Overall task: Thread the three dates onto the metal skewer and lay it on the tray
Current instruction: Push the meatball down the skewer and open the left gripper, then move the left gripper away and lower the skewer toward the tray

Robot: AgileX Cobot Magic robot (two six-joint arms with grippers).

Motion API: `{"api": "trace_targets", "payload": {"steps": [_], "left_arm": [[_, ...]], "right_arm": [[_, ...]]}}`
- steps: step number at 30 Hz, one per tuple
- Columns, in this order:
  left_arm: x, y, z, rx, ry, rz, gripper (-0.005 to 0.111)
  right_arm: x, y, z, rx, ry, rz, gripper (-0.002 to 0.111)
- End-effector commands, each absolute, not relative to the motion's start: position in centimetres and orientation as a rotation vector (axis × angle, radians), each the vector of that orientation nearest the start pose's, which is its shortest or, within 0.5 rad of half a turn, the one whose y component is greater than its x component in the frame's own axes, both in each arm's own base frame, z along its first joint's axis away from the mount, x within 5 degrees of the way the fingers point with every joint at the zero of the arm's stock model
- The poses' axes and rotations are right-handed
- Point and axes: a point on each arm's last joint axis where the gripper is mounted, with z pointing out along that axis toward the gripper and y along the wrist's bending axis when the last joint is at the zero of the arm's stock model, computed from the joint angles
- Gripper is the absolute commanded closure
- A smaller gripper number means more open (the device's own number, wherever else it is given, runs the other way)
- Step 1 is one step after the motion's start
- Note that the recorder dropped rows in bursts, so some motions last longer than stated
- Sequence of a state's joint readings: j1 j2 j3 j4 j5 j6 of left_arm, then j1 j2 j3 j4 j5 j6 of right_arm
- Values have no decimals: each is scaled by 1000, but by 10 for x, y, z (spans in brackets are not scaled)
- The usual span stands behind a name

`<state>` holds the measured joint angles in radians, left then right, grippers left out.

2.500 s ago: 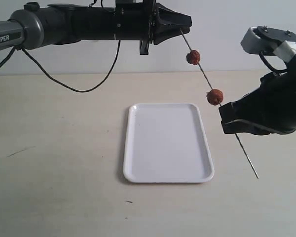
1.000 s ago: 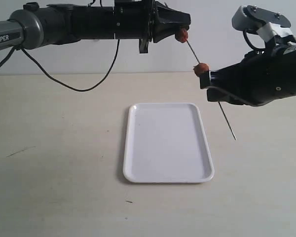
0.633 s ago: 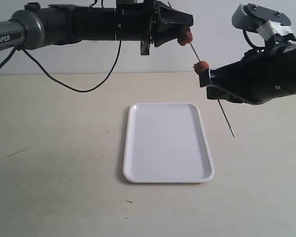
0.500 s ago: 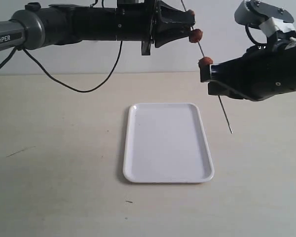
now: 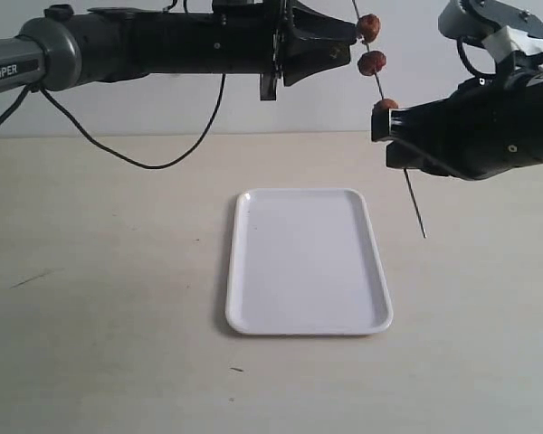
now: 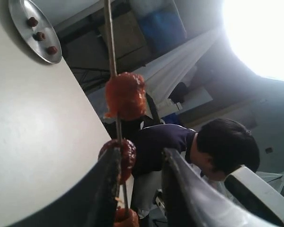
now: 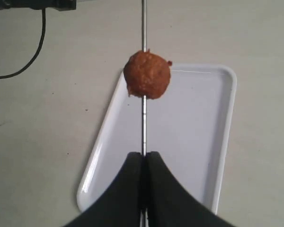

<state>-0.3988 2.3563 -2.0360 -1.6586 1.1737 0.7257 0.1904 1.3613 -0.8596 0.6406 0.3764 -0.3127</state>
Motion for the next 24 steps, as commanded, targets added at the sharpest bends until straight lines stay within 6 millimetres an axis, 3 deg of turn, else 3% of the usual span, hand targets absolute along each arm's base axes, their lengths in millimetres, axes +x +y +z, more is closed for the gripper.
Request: {"api": "trace_targets", "payload": {"steps": [1,10,24], "left_arm": [[442,-267,262,483,1934,-1938,75],[449,-249,259,512,1958,-1892,75],[447,-247,251,583,2062,-1794,75]], "right_arm": [[275,73,269,-8,2334,505,108],[268,76,265,-50,2414,542,108],[255,81,257,-96,2560,628,108]]}}
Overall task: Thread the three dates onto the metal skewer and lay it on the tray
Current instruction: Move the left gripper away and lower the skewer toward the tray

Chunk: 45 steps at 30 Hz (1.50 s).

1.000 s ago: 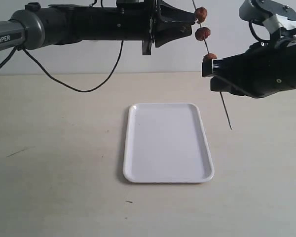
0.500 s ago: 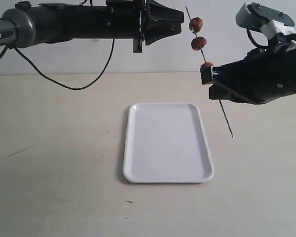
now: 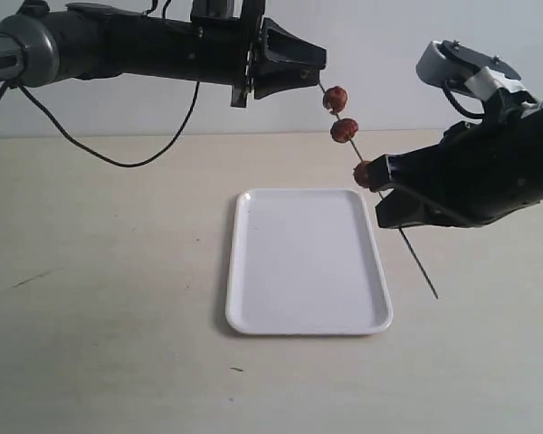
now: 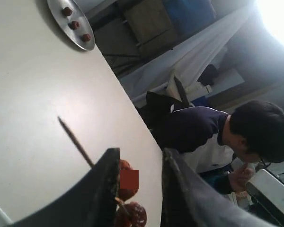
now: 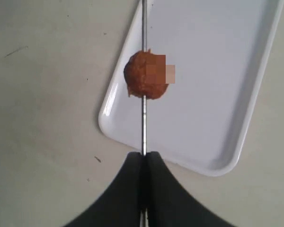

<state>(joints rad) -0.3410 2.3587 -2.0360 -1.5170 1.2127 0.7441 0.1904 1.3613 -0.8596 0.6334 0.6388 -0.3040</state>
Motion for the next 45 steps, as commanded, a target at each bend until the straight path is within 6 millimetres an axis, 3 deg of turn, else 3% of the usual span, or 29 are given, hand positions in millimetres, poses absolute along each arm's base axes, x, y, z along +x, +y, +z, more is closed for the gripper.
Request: {"api": "trace_targets", "payload": {"steps": [1,7,14,20,26,31,37,41,45], "left_arm": [[446,-247,251,594,2074,-1779,75],[440,-237,257,715,2158,-1606,75],[429,-218,261,704,2182,-1576,75],[410,-203,245,729,2213,-1556,75],[389,-188,233,727,2188,-1573,75],[376,-169,226,690,2142,-1576,75],[358,-151,214,655,2086,-1569,75],[348,-147,204,669,2095,-1560,75],[344,-145,197,663,2051,-1554,75]], "right_arm": [[255,81,257,-82,2564,633,108],[251,80,249,-69,2586,628,108],[240,75,223,10,2619,604,108],[235,78,215,112,2615,695,108],[235,79,206,274,2488,789,108],[232,80,199,292,2458,830,108],[234,112,183,228,2483,849,108],[239,114,164,282,2511,697,108],[252,120,144,291,2575,669,108]]}}
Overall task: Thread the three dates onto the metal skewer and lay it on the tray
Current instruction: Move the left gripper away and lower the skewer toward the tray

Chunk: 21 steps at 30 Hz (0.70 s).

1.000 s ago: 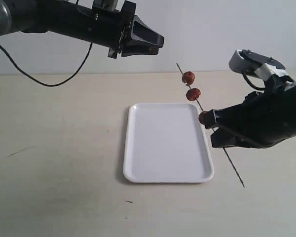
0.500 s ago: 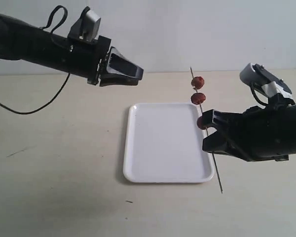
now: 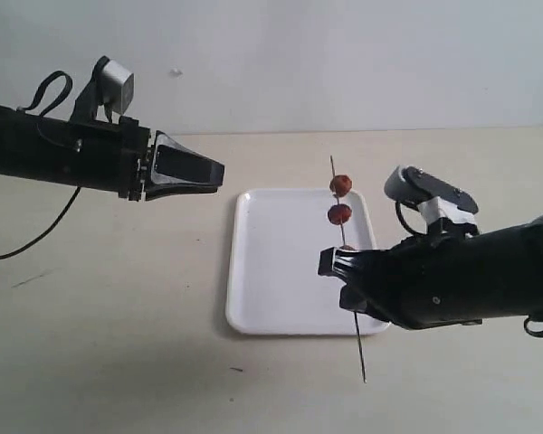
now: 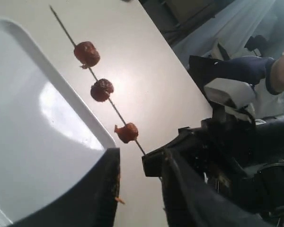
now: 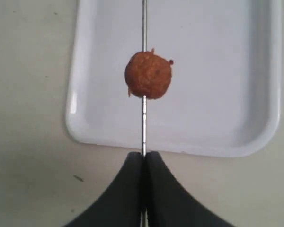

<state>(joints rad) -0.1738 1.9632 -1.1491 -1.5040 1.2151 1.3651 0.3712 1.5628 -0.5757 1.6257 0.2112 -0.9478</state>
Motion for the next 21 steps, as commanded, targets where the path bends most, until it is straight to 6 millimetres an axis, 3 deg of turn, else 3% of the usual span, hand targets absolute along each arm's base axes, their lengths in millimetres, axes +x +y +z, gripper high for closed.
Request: {"api": "trace_targets", "payload": {"steps": [1,4,11,16,21], "left_arm": [[344,-144,197,667,2056,-1551,75],[345,-140,196,657,2059,-1542,75],[352,-115,194,609,2080,-1493,75],[357,-97,193,569,2088,-1461,75],[358,-93,194,552,2085,-1454,75]], "right_arm": [[256,124,141,282,2587,680,108],[267,131,135,271,2603,711,108],[290,134,120,276,2606,603,108],[300,138,117,273,2604,612,108],[302,139,114,274,2610,609,105]]}}
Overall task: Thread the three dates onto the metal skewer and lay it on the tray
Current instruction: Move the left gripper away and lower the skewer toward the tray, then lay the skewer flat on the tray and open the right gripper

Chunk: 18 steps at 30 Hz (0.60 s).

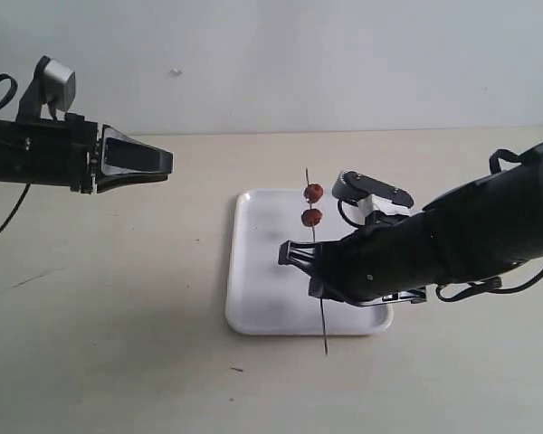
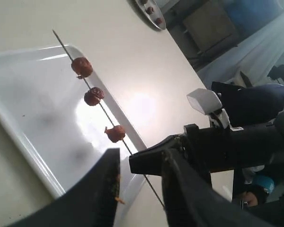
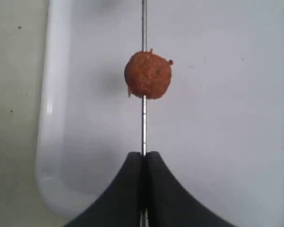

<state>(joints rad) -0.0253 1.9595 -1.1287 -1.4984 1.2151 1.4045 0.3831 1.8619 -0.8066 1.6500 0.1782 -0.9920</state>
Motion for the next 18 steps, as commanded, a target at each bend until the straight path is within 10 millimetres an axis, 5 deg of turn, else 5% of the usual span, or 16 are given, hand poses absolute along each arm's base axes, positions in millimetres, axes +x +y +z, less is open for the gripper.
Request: {"api": "trace_targets", "payload": {"steps": [1,10,14,18], "left_arm": [[359,-93,195,536,2075,-1459,75],[360,-93,196,530,2059,-1458,75],[357,-93,196,525,2010,-1446,76],[340,-92,211,557,1922,-1399,106]], "right_arm": [[302,139,113,277,2611,609,102],[302,139,115,313,2606,620,80],[300,139,141,199,2537,642,80],[283,135,181,63,2435,673,80]]}}
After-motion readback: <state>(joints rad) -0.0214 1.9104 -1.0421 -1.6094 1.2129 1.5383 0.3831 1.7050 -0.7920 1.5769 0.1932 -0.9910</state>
